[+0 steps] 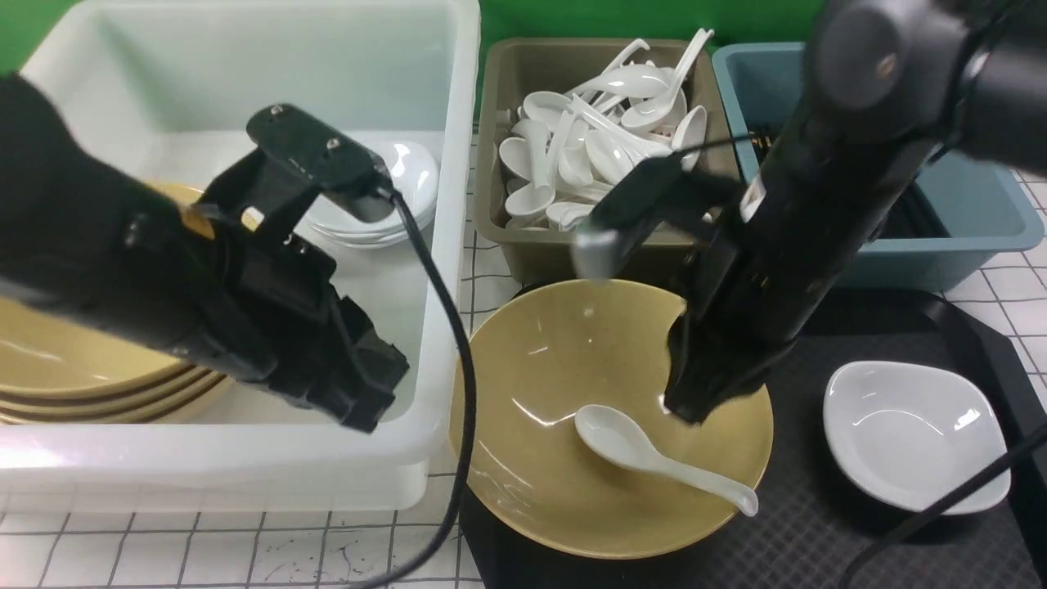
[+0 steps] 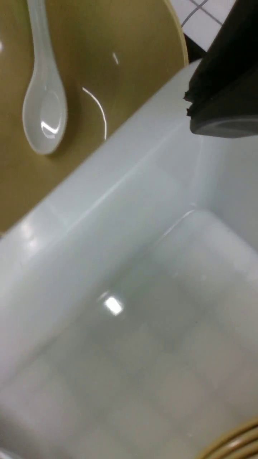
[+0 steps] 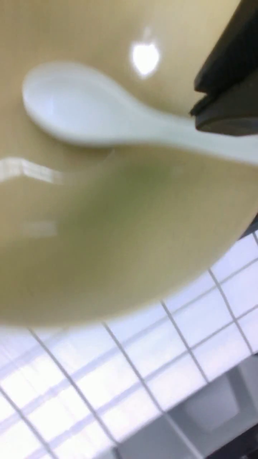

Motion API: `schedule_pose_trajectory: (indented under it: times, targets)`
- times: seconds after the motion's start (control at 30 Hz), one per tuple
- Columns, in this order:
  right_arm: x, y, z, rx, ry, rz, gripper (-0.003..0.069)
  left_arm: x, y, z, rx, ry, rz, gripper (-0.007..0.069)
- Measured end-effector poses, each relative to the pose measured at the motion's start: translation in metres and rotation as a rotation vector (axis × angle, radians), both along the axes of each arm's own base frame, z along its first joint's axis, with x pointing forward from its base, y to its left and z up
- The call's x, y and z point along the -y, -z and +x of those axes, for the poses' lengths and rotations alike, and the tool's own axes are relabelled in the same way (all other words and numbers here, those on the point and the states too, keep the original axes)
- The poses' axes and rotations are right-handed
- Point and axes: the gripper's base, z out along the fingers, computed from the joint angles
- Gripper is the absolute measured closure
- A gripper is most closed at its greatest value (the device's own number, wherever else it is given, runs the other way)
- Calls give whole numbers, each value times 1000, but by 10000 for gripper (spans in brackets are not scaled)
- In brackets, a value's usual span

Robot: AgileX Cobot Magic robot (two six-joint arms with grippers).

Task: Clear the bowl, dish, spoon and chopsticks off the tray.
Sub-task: Use the right arm to grab the soup spoon in the middle

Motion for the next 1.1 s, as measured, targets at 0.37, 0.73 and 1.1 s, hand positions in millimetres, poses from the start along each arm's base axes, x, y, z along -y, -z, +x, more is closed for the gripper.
schedule_pose_trajectory:
  times: [0.37,0.73,1.1]
  targets:
    - [-15,52,14,-87,21,-110,139,6,-5,-4,46,66,-82,631]
    - [-27,73,33,-112,56,-131,334,9,1,4,34,51,-82,631]
    - [-29,7,65,92,103,-11,622,6,-8,62,34,-205,-147,631]
